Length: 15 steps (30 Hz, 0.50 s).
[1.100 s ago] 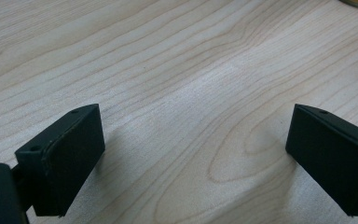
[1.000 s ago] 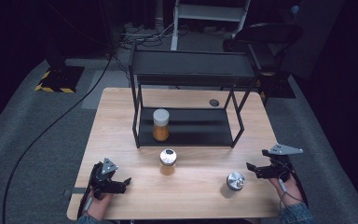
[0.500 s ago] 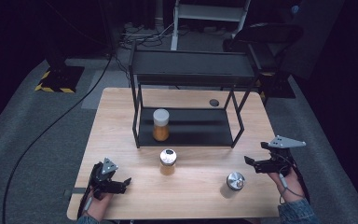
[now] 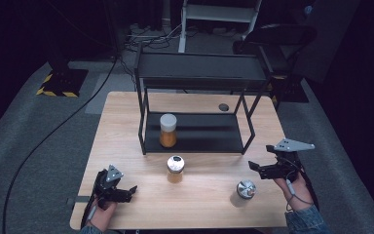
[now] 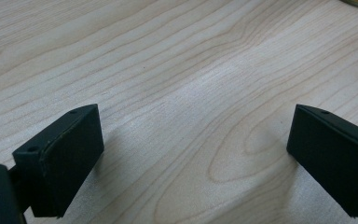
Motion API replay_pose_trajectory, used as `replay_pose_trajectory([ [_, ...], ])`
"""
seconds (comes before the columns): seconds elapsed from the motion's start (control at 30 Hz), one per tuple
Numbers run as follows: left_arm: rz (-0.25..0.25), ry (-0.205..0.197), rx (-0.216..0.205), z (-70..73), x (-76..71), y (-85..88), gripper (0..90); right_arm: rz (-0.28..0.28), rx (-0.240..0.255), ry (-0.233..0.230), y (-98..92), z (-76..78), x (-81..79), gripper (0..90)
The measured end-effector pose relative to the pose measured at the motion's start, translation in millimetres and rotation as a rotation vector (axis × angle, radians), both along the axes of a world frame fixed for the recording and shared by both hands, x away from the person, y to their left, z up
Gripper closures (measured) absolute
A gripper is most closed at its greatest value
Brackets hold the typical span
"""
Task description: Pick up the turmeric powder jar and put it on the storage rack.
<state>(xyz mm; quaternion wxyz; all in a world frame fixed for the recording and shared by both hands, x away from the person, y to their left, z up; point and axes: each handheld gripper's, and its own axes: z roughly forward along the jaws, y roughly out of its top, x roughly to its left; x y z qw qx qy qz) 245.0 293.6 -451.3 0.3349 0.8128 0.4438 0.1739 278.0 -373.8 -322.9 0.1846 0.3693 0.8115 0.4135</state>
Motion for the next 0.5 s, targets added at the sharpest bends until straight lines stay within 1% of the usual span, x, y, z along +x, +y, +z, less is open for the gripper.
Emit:
replay_pose_trajectory([
  [0.23,0.002,0.003,0.002,0.4,0.5,-0.3,2.8,0.037,0.008,-0.002,16.5,4.8,1.4,1.8],
  [0.33,0.002,0.003,0.002,0.4,0.5,-0.3,2.8,0.049,0.011,-0.003,20.8,5.8,1.7,1.3],
  [0.47,0.002,0.003,0.002,0.4,0.5,-0.3,2.8,0.074,0.010,-0.003,33.5,8.7,1.2,0.3],
  [0.5,0.002,0.003,0.002,0.3,0.5,-0.3,2.8,0.074,0.010,-0.003,33.5,8.7,1.2,0.3],
])
